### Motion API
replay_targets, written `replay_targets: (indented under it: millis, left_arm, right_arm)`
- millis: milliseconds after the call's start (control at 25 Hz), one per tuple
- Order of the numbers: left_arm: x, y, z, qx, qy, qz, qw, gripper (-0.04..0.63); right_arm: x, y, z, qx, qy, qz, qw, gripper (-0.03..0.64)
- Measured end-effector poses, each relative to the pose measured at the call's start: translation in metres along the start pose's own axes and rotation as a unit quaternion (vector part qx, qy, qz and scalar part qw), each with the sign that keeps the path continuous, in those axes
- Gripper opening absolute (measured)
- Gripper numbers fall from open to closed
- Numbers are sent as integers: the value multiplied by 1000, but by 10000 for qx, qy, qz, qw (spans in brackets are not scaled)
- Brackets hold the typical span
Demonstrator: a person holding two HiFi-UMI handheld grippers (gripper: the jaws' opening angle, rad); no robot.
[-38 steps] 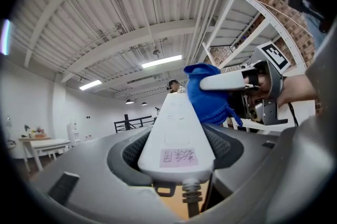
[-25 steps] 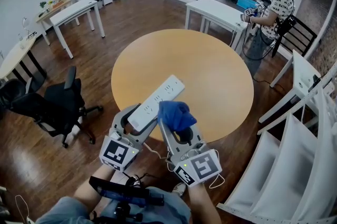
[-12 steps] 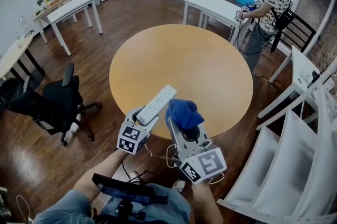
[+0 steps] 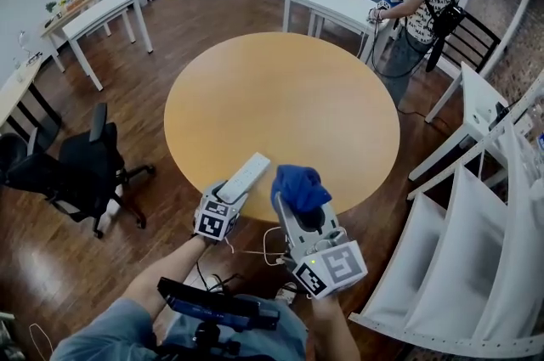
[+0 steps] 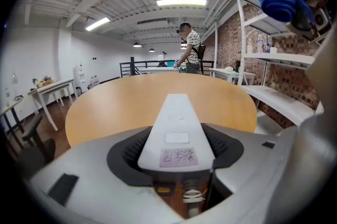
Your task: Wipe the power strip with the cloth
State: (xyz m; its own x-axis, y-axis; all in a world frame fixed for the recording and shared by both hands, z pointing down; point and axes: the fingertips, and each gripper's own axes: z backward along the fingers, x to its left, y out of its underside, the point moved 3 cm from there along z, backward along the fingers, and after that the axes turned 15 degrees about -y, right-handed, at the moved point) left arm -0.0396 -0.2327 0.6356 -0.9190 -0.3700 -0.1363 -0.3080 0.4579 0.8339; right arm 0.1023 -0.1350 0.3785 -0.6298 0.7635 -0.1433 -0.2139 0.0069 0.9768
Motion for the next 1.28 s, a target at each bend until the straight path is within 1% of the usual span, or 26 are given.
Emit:
replay_targets:
  millis: [120,280,480,680,720,800,880,960,1080,1160,1200,1240,1280]
  left_arm:
    - [-2,6,-4,49,41,-15,10000,295]
    - [-4,10,-6,67,34,62,10000,295]
    - [-11,21,-13,243,38,-112,9996,295]
    - [-9,22,-16,197,83,-103,9997,298]
    - [-8,21,-16,187,79,-128,9997,304]
    - [-6,18,-17,168,96,-221,9996,339]
    - [-3,12,-13,106,143,-339,9993,342]
    - [2,1,-8,-125,101,-346,9993,342]
    - [14,-26,0,-640,-85,-152,9978,342]
    - [14,-52,19,-933,20,61,9956,340]
    - [13,-66,31,-1130,130,157,9934,313]
    - [12,-81,44,-1367,234,226,9901,258]
    - [13,-95,58,-1618,313,283,9859,189]
  right_arm:
    - [-3,2,1,42,66,-13,10000,75]
    - [-2,7,2,87,88,-53,9999,75]
    - [-4,11,4,137,95,-114,9998,75]
    - [-7,15,8,137,142,-182,9996,75]
    - [-7,16,7,132,137,-201,9996,75]
    - [-5,17,5,132,109,-221,9996,75]
    - [-3,16,3,122,91,-217,9996,75]
    - [-1,14,0,88,74,-201,9997,75]
    - [-1,11,-2,34,34,-168,9998,75]
    - [0,8,-3,0,10,-154,9999,75]
    - [0,7,-3,-16,-2,-144,9999,75]
    - [0,5,-5,-31,-11,-129,9999,75]
    - [1,3,-6,-46,-18,-112,9999,75]
